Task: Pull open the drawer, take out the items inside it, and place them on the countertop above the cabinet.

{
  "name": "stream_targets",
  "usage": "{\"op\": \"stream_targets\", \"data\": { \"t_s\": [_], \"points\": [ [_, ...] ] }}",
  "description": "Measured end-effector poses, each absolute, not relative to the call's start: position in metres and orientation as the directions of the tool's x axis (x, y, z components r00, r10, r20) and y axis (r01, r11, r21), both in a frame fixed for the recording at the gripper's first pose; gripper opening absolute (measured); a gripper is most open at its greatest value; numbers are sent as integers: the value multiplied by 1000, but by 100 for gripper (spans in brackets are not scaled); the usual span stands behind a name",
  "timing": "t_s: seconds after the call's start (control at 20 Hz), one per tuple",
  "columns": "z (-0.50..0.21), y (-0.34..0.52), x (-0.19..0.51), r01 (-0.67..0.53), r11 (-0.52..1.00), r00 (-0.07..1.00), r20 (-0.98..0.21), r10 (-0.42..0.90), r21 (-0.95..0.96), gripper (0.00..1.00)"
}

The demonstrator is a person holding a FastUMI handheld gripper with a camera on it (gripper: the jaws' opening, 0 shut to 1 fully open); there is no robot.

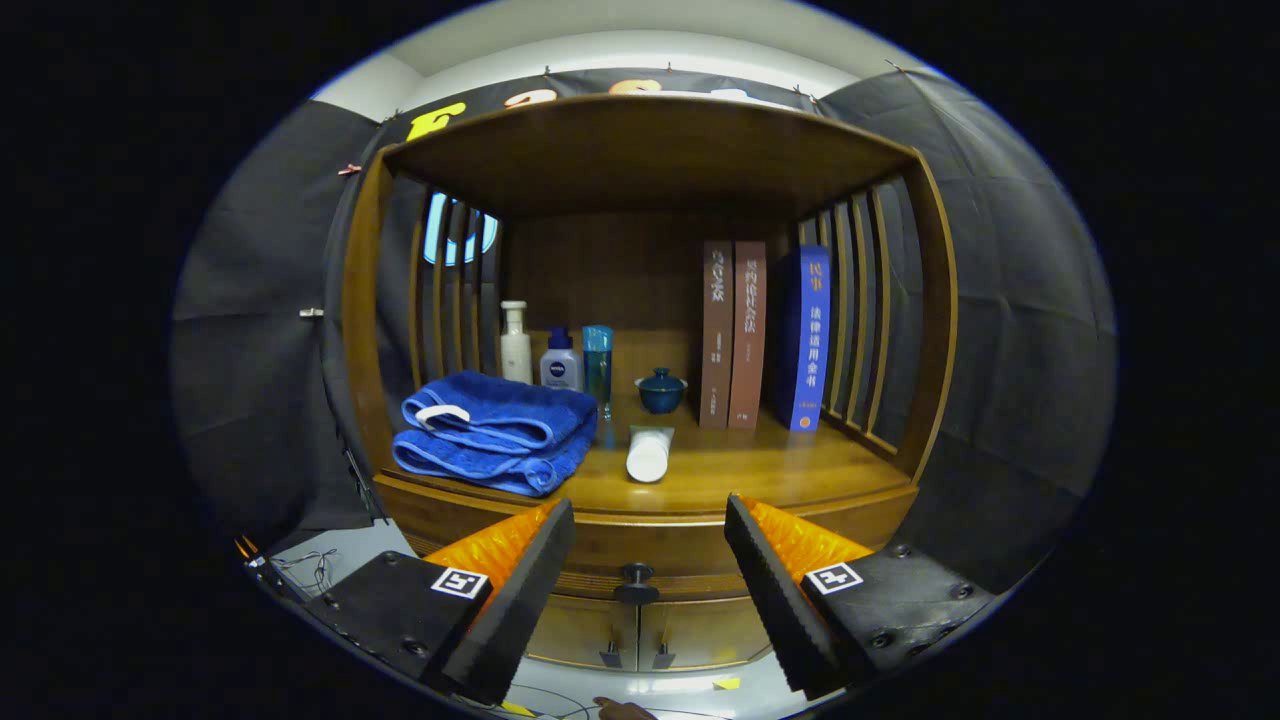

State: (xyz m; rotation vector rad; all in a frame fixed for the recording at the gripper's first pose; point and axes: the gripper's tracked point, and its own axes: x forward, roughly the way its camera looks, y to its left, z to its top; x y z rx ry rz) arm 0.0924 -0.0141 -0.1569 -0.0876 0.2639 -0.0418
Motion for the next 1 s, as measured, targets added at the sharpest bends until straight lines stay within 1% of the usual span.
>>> {"op": "stream_targets", "data": {
  "t_s": [0.1,0.3,0.4,0.7,1.0],
  "points": [
    [-130,-7,84,15,994,972,-232,-40,-107,100],
    [-70,4,65,13,995,990,-135,-27,-104,99],
    [-47,5,55,24,994,994,-106,-35,-104,99],
    [-19,13,31,26,995,996,-81,-34,-97,99],
    [-15,15,21,39,994,996,-72,-47,-105,99]
  ]
}}
